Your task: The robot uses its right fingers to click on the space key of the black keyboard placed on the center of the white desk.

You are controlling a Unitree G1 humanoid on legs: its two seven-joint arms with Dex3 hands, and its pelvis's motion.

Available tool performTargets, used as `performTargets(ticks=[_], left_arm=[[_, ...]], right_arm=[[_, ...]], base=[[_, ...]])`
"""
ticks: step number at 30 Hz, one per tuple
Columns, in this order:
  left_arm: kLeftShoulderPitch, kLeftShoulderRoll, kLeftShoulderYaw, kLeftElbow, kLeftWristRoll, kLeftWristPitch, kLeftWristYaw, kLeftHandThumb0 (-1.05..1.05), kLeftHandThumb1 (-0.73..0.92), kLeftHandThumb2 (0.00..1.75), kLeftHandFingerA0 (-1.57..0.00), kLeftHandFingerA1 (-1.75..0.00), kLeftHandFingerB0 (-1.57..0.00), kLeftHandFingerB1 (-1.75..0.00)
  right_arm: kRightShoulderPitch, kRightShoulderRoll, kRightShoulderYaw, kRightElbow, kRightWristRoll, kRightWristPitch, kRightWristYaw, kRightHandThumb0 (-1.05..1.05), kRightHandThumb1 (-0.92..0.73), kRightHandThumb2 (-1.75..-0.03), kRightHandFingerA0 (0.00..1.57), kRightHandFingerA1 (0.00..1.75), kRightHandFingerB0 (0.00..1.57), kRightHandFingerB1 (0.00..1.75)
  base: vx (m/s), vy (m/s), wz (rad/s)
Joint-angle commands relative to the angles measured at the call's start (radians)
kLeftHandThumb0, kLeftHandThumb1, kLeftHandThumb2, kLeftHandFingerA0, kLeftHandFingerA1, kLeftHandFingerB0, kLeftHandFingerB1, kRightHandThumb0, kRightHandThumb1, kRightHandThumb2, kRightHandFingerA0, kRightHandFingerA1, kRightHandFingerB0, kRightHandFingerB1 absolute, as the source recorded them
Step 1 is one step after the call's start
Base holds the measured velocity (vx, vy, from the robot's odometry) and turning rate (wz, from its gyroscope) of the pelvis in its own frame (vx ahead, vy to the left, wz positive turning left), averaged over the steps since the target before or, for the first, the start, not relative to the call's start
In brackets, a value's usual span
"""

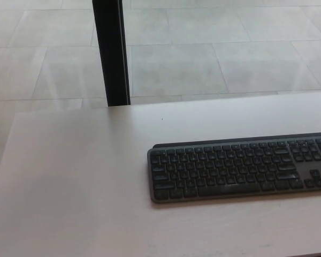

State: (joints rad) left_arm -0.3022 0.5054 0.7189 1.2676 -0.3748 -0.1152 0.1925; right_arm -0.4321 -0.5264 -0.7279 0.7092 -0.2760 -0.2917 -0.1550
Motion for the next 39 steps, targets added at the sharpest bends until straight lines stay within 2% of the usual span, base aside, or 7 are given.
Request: performTargets(ticks=[1, 6, 9, 11, 18, 33, 39], left_arm=[[0.019, 0.022, 0.005, 0.005, -0.015, -0.017, -0.007, -0.47, 0.55, 0.56, -0.8, -0.79, -0.68, -0.58], [0.027, 0.018, -0.004, 0.008, -0.007, -0.021, -0.018, -0.47, 0.54, 0.56, -0.75, -0.74, -0.71, -0.58], [0.03, 0.014, -0.007, 0.01, -0.004, -0.021, -0.017, -0.46, 0.53, 0.56, -0.77, -0.75, -0.73, -0.58], [0.034, 0.01, -0.004, 0.012, -0.007, -0.022, -0.018, -0.45, 0.51, 0.55, -0.77, -0.76, -0.75, -0.59], [0.06, -0.022, -0.022, 0.011, 0.006, -0.041, -0.02, -0.45, 0.49, 0.55, -0.78, -0.75, -0.75, -0.59], [0.087, -0.033, -0.069, 0.003, 0.012, -0.054, -0.018, -0.53, 0.4, 0.84, -0.82, -0.85, -0.76, -0.7], [0.093, -0.037, -0.062, -0.001, 0.004, -0.071, -0.024, -0.5, 0.49, 0.55, -0.9, -0.85, -0.82, -0.58]], right_arm=[[0.031, 0.18, -0.364, 0.162, 0.511, 0.267, -0.11, -0.28, -0.53, -0.65, 0.71, 0.57, 0.49, 0.46], [0.07, 0.221, -0.365, 0.136, 0.496, 0.252, -0.064, -0.26, -0.56, -0.67, 0.75, 0.63, 0.57, 0.48], [0.084, 0.241, -0.355, 0.106, 0.485, 0.253, -0.038, -0.16, -0.7, -0.47, 0.4, 1.6, 0.63, 0.36], [0.109, 0.25, -0.339, 0.095, 0.465, 0.231, -0.014, -0.16, -0.7, -0.46, 0.36, 1.67, 0.54, 0.33], [0.206, 0.276, -0.311, 0.009, 0.417, 0.217, -0.037, -0.13, -0.64, -0.57, 0.72, 0.49, 0.55, 0.41], [0.27, 0.256, -0.228, -0.007, 0.475, 0.219, -0.063, -0.2, -0.59, -0.63, 0.72, 0.61, 0.53, 0.45], [0.286, 0.244, -0.18, -0.011, 0.516, 0.257, -0.061, -0.14, -0.64, -0.59, 0.64, 1.17, 0.5, 0.4]], base=[[0.0, 0.0, 0.0], [0.0, 0.0, 0.0], [0.0, 0.0, 0.0], [0.0, 0.0, 0.0], [0.0, 0.0, 0.0], [0.0, 0.0, 0.0], [0.0, 0.0, 0.0]])
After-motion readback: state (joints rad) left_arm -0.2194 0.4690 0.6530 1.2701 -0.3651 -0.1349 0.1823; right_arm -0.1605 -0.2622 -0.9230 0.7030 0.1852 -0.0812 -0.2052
